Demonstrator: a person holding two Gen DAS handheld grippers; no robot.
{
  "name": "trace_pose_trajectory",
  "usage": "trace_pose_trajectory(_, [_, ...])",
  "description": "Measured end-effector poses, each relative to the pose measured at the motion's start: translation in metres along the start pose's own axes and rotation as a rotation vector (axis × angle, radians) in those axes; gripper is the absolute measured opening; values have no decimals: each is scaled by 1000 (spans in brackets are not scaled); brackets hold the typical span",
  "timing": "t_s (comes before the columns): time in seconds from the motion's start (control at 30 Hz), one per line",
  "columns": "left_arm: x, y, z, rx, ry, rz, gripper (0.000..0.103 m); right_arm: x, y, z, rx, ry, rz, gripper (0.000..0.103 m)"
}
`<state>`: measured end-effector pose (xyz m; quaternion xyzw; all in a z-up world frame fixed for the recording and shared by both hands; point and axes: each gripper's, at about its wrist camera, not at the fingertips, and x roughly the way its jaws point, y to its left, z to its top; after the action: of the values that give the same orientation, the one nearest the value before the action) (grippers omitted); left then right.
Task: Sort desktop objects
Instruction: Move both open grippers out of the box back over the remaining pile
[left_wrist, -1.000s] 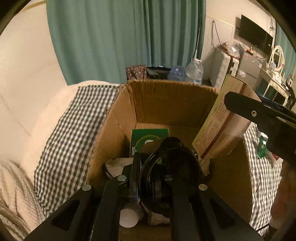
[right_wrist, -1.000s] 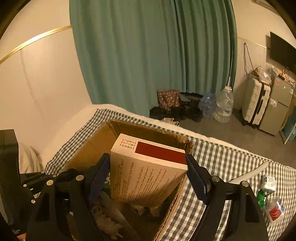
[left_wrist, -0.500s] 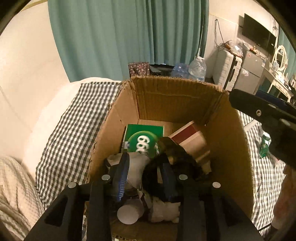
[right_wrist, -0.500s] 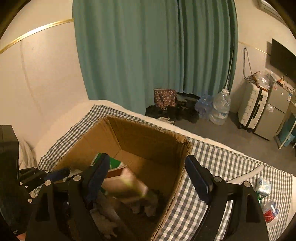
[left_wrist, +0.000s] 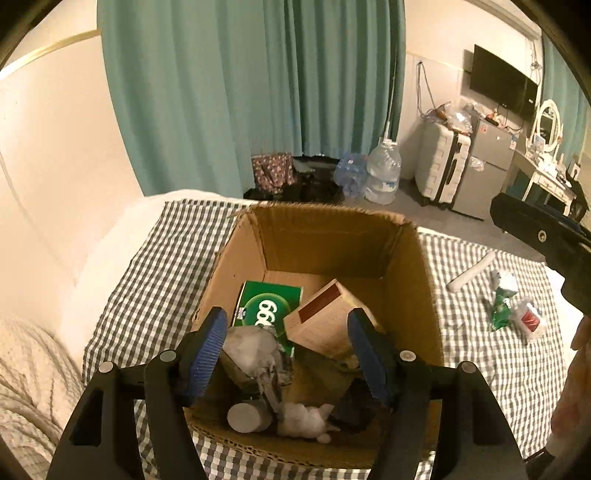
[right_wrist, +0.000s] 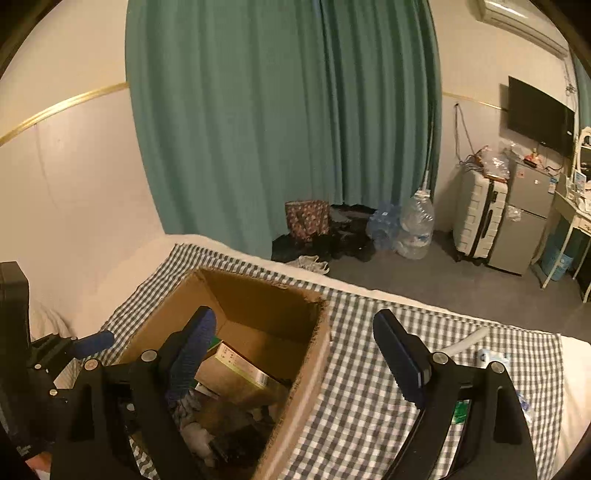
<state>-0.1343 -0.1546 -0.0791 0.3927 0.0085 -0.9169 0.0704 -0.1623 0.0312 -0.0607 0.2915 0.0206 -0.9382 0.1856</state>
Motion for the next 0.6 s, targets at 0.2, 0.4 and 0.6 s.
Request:
trace_pose_trajectory(0.2, [-25, -15, 9, 4, -53, -19, 82, -31, -15, 3, 24, -34, -29, 92])
trace_pose_trajectory(0.4, [-50, -30, 10, 13, -110, -21, 103, -60, -34, 2, 49, -53, -64, 97])
trace_pose_trajectory(0.6, [-71, -45, 12, 28, -156, -30, 103, -92, -55, -1, 90, -94, -145, 103])
